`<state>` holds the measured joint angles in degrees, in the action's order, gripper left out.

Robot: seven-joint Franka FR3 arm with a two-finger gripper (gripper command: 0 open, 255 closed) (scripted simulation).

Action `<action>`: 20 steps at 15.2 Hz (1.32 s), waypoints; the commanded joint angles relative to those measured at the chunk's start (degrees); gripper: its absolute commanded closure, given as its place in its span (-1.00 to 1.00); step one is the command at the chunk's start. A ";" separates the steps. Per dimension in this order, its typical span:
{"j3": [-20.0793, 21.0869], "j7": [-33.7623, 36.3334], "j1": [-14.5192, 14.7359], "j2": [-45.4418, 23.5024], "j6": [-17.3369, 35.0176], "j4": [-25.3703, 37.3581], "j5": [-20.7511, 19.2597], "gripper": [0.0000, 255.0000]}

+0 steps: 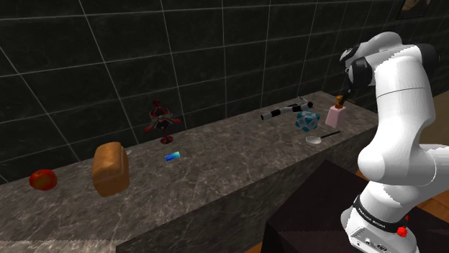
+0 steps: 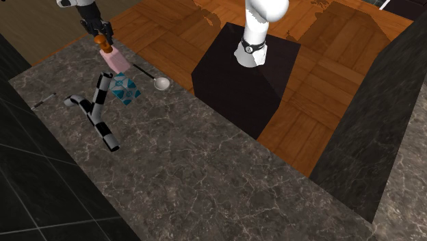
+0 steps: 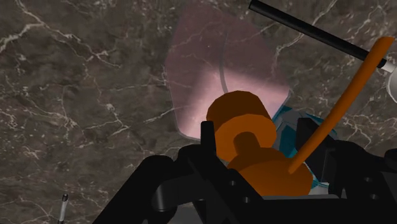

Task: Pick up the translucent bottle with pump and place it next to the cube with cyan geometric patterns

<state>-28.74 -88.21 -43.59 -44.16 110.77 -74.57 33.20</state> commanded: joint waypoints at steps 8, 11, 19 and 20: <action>0.06 -0.03 0.03 -0.13 0.24 -0.07 0.08 -1.00; 0.06 -0.03 0.03 -0.13 0.24 -0.07 0.08 -1.00; -0.96 1.01 -0.83 2.19 -5.14 3.26 -1.35 -1.00; -0.96 1.01 -0.84 2.19 -5.14 3.27 -1.34 -1.00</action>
<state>-29.68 -87.25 -44.43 -42.00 105.77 -71.39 31.90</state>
